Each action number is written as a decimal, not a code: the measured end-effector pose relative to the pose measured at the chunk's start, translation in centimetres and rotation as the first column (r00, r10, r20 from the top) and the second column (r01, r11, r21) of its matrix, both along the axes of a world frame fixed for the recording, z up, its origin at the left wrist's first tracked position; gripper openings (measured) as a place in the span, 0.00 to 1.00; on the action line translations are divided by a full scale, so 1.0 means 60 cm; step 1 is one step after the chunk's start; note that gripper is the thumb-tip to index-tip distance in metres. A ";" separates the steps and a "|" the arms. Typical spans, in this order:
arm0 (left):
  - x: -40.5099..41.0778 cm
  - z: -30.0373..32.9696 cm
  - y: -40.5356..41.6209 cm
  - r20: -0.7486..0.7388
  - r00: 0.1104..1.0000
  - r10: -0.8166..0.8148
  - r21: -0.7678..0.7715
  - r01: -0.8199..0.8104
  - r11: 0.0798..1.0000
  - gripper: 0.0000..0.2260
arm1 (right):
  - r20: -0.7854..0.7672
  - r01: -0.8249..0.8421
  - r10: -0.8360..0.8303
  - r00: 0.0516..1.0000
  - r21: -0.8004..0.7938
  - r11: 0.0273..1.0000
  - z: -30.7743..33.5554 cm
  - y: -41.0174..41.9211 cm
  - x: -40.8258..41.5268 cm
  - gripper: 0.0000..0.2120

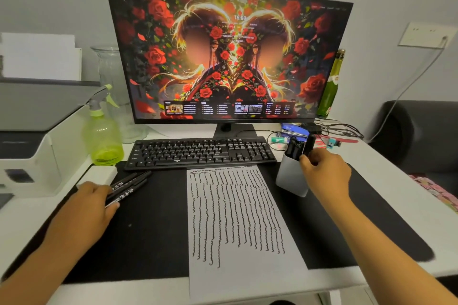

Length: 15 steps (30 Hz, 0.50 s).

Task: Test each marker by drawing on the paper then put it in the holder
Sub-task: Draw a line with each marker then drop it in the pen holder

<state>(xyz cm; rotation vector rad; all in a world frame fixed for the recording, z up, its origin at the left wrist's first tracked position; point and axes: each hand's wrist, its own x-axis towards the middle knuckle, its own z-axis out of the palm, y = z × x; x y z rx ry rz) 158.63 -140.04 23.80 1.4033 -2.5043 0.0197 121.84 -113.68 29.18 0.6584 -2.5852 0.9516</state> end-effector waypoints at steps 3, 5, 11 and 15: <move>-0.003 -0.005 0.010 -0.017 1.000 -0.015 -0.059 0.014 0.998 0.19 | -0.132 0.058 -0.050 0.990 0.051 0.997 -0.014 0.004 0.008 0.14; -0.006 -0.007 0.016 -0.019 0.999 -0.049 -0.071 0.048 0.996 0.17 | -0.092 0.086 -0.082 0.992 0.032 0.996 -0.020 0.004 0.010 0.16; -0.019 0.000 0.018 0.048 0.997 -0.055 -0.020 0.056 0.998 0.17 | -0.135 0.123 -0.100 0.986 0.169 0.978 -0.027 0.010 0.005 0.18; -0.028 0.008 0.017 0.004 0.998 -0.058 0.118 0.057 0.991 0.13 | -0.158 0.107 -0.074 0.985 0.210 0.972 -0.020 0.012 0.010 0.20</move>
